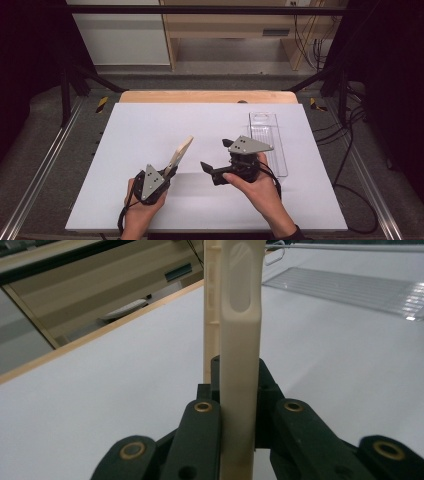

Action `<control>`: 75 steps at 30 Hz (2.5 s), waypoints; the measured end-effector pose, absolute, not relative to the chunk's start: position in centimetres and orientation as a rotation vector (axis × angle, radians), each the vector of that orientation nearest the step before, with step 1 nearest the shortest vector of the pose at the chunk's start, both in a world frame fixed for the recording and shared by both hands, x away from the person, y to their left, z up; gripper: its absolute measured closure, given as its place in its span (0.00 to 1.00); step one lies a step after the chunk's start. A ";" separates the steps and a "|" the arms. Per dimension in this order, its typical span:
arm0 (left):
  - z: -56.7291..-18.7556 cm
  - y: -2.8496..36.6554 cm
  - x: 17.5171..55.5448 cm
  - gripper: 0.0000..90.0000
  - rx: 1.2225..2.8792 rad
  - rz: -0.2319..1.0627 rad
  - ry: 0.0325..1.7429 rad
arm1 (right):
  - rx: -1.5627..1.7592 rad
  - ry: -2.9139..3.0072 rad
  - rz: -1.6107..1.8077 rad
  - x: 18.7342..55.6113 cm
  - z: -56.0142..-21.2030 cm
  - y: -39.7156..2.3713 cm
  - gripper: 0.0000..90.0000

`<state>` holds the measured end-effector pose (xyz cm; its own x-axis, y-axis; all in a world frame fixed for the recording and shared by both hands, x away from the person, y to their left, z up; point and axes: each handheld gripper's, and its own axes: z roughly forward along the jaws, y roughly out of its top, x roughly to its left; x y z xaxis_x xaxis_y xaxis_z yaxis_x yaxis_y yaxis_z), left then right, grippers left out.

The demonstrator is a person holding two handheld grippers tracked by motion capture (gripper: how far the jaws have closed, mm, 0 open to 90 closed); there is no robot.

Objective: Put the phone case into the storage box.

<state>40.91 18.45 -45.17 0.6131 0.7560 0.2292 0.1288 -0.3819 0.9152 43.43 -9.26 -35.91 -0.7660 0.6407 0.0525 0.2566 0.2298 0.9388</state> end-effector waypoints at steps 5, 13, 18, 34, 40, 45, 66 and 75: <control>-45.0 18.5 40.8 0.94 1.816 0.727 0.747 | 0.815 2.146 1.554 43.4 -36.6 -9.0 0.05; -44.8 18.6 40.8 0.95 1.744 0.620 0.796 | 0.802 2.137 1.502 43.1 -37.4 -7.6 0.05; -44.9 19.0 40.9 0.95 1.665 0.510 0.844 | 0.826 2.145 1.496 43.1 -37.8 -7.0 0.05; -45.1 19.7 41.1 0.95 1.593 0.427 0.893 | 0.911 2.132 1.493 44.1 -37.4 -4.0 0.04; -45.3 20.0 41.3 0.95 1.549 0.379 0.914 | 0.920 2.132 1.501 44.4 -37.5 -3.3 0.04; -45.3 20.2 41.3 0.95 1.545 0.383 0.916 | 0.921 2.128 1.513 44.7 -37.4 -2.8 0.04; -45.0 19.3 41.0 0.95 1.575 0.406 0.868 | 0.969 2.095 1.653 45.2 -37.5 -0.8 0.03; -44.9 18.9 40.8 0.95 1.580 0.400 0.848 | 0.977 2.074 1.664 45.5 -37.4 -0.5 0.03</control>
